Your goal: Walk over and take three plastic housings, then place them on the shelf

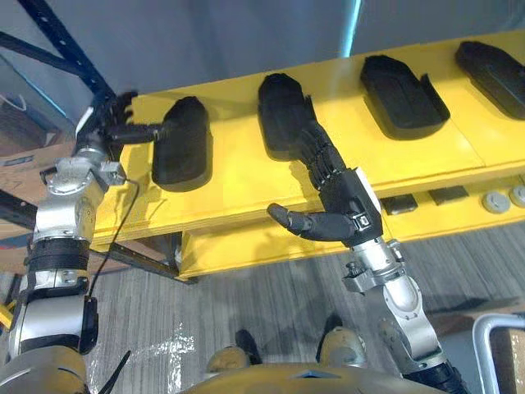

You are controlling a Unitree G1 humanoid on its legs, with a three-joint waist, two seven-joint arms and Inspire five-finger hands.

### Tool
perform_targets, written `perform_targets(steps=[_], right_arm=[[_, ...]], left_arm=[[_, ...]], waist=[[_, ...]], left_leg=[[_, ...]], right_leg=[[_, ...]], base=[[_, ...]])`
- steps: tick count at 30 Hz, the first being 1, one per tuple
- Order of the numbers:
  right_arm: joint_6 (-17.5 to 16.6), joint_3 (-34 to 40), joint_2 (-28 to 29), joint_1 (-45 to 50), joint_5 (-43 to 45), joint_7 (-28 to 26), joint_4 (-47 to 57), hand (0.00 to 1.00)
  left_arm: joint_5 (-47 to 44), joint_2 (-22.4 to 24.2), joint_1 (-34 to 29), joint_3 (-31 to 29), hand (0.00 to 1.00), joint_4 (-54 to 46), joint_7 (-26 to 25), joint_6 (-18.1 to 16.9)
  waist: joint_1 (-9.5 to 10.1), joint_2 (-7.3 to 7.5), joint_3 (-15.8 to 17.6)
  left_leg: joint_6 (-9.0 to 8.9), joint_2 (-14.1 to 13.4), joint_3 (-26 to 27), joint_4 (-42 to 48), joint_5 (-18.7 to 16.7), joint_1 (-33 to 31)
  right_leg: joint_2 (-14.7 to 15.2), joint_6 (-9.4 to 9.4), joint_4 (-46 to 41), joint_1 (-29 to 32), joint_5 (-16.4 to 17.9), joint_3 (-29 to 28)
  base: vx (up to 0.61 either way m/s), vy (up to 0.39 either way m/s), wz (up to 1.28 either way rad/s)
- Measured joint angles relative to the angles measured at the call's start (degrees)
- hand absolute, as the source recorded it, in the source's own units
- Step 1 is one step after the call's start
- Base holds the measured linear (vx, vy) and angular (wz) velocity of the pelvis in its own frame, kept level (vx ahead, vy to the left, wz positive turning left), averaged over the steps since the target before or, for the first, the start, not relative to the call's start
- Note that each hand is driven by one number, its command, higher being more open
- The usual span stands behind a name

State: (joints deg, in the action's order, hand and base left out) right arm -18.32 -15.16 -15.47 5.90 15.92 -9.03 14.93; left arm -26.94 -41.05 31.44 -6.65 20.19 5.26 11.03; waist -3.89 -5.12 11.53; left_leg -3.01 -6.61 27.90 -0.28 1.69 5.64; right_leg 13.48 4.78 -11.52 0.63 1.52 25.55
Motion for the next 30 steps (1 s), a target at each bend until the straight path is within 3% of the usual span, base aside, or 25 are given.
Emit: perform_targets(steps=[3,7,10,12,15,19,22,27,30], right_arm=[[-0.05,-1.31,-0.5,-2.51,-2.19,-0.03,-1.3,1.0],[-1.86,-1.55,-0.52,-6.13,-5.09,1.3,-3.11,1.0],[-3.46,-1.19,-0.48,-8.65,-9.72,4.5,-7.54,1.0],[-3.48,-0.83,-0.36,-9.62,-11.31,6.2,-10.96,1.0],[-3.49,-1.26,0.1,-12.08,-20.17,10.53,-16.85,1.0],[-3.51,-1.1,1.5,-13.94,-27.56,15.5,-23.61,1.0],[-3.56,-1.29,1.86,-15.8,-32.51,18.88,-29.43,1.0],[-2.36,-1.23,1.83,-22.18,-35.11,24.62,-38.97,1.0],[-2.07,-0.74,1.77,-25.7,-34.98,26.9,-42.21,1.0]], left_arm=[[-0.1,0.01,-0.8,1.21,1.0,-5.21,-0.16,-2.23],[-0.08,1.17,-8.73,-0.2,1.0,-14.75,-4.51,-5.35],[0.82,8.73,-19.82,-3.92,1.0,-26.38,-6.1,-8.33],[3.0,16.15,-29.63,-3.67,1.0,-36.44,-5.71,-10.26],[6.17,22.91,-38.6,-2.98,1.0,-42.63,-4.89,-11.48],[7.83,30.25,-48.6,-1.4,1.0,-44.73,-4.65,-15.66],[9.6,31.99,-52.84,0.83,1.0,-45.52,-3.83,-19.27],[9.54,32.26,-54.43,2.59,1.0,-45.61,-1.18,-22.58],[8.97,32.41,-55.2,2.51,1.0,-45.62,-0.39,-22.76]], waist=[[0.7,0.0,-1.01],[1.81,-0.04,-1.99],[3.02,0.07,-2.89],[5.42,0.34,-3.07],[7.54,0.92,-3.63],[9.55,1.17,-3.67],[10.52,1.26,-3.61],[11.67,1.46,-3.36],[12.06,1.43,-3.1]], left_leg=[[0.04,-0.03,-1.39,-0.02,0.04,0.26],[0.05,-0.11,-3.0,-0.06,0.05,0.73],[0.07,-0.02,-5.29,-0.06,0.19,0.53],[0.0,0.05,-7.27,-0.05,0.38,0.46],[0.03,0.08,-9.28,-0.25,1.08,-0.38],[-0.12,0.14,-11.66,-1.01,1.96,-1.06],[-0.12,0.14,-12.94,-1.07,2.38,-1.99],[0.21,0.1,-14.24,-1.5,3.06,-2.37],[0.2,0.04,-14.53,-2.0,3.72,-2.72]], right_leg=[[-0.34,0.18,1.77,-2.0,-0.53,1.51],[-0.67,0.31,3.06,-4.16,-0.66,3.11],[-0.83,0.54,4.49,-6.22,-0.9,5.7],[-0.99,0.62,5.24,-7.63,-0.95,7.58],[-1.27,0.68,5.88,-8.55,-0.99,9.83],[-1.68,0.65,6.54,-9.72,-0.97,12.27],[-1.72,0.14,6.41,-9.71,-0.62,13.64],[-1.64,-0.29,5.46,-9.59,-0.23,14.7],[-1.38,-0.55,4.26,-8.76,0.36,14.95]], base=[[0.01,-0.005,0.21],[-0.02,-0.016,0.2],[0.01,-0.025,0.38],[0.01,-0.024,0.39],[-0.01,-0.032,0.43],[-0.04,-0.021,0.29],[-0.05,-0.005,0.23],[-0.03,-0.001,0.12],[-0.03,-0.001,0.09]])
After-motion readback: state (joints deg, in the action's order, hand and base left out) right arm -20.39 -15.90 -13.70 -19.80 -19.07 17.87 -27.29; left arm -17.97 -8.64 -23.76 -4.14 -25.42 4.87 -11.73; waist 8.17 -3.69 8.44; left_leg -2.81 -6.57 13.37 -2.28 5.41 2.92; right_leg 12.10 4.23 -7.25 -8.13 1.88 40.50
